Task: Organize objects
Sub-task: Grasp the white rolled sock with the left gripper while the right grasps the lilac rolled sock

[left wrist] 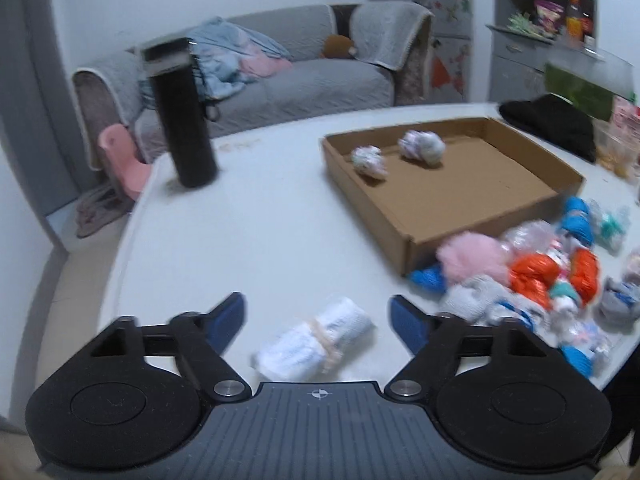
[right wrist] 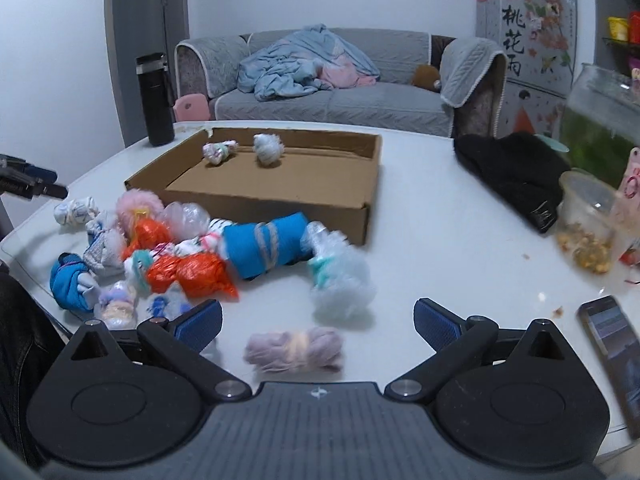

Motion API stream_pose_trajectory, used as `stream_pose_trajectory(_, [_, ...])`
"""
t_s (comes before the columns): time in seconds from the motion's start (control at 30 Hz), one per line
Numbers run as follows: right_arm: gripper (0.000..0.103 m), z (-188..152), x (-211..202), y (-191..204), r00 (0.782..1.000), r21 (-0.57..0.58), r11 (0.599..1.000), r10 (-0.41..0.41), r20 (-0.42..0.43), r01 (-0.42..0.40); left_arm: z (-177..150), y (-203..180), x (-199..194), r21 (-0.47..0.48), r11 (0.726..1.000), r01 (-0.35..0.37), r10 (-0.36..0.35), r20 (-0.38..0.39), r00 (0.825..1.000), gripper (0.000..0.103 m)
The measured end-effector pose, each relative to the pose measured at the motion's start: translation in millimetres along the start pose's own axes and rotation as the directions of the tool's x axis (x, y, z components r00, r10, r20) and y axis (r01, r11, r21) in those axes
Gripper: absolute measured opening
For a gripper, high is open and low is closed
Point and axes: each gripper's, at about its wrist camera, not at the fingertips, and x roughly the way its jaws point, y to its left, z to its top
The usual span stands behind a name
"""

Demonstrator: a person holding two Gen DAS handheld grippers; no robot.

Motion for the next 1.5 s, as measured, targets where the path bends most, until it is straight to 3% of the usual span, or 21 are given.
stream_pose_trajectory(0.3, [0.101, -22, 12, 1, 0.998, -0.025, 1.000, -0.011, -0.067, 0.010, -16, -14, 20, 0.203, 0.979, -0.012, 0.021, -0.043, 0.999, 0.096])
stream_pose_trajectory(0.6, [0.087, -32, 18, 2, 0.993, -0.033, 0.999, 0.001, -0.119, -0.005, -25, -1, 51, 0.189, 0.981, 0.043, -0.022, -0.115, 0.993, 0.095])
stream_pose_trajectory(0.73, [0.073, -33, 19, 2, 0.992, -0.040, 0.999, 0.007, -0.130, -0.013, -30, 2, 58, 0.164, 0.984, 0.065, -0.043, -0.137, 0.990, 0.095])
stream_pose_trajectory(0.87, [0.069, -34, 17, -1, 0.992, -0.034, 0.999, 0.021, -0.128, -0.025, -34, 8, 59, 0.101, 0.987, 0.123, -0.108, -0.139, 0.984, 0.096])
stream_pose_trajectory(0.93, [0.062, -34, 16, -1, 0.992, -0.036, 0.999, 0.019, -0.126, -0.024, -36, 11, 60, 0.069, 0.986, 0.149, -0.138, -0.144, 0.980, 0.095])
stream_pose_trajectory(1.13, [0.060, -34, 14, -4, 0.992, -0.028, 0.999, 0.027, -0.124, -0.031, -37, 12, 59, 0.023, 0.984, 0.176, -0.171, -0.147, 0.974, 0.090])
stream_pose_trajectory(1.27, [0.059, -32, 14, -6, 0.992, -0.013, 0.999, 0.041, -0.120, -0.043, -33, 8, 55, 0.010, 0.984, 0.178, -0.174, -0.147, 0.974, 0.060])
stream_pose_trajectory(1.5, [0.058, -29, 9, -11, 0.993, 0.002, 0.999, 0.053, -0.107, -0.053, -30, -4, 51, 0.002, 0.980, 0.200, -0.197, -0.156, 0.968, 0.055])
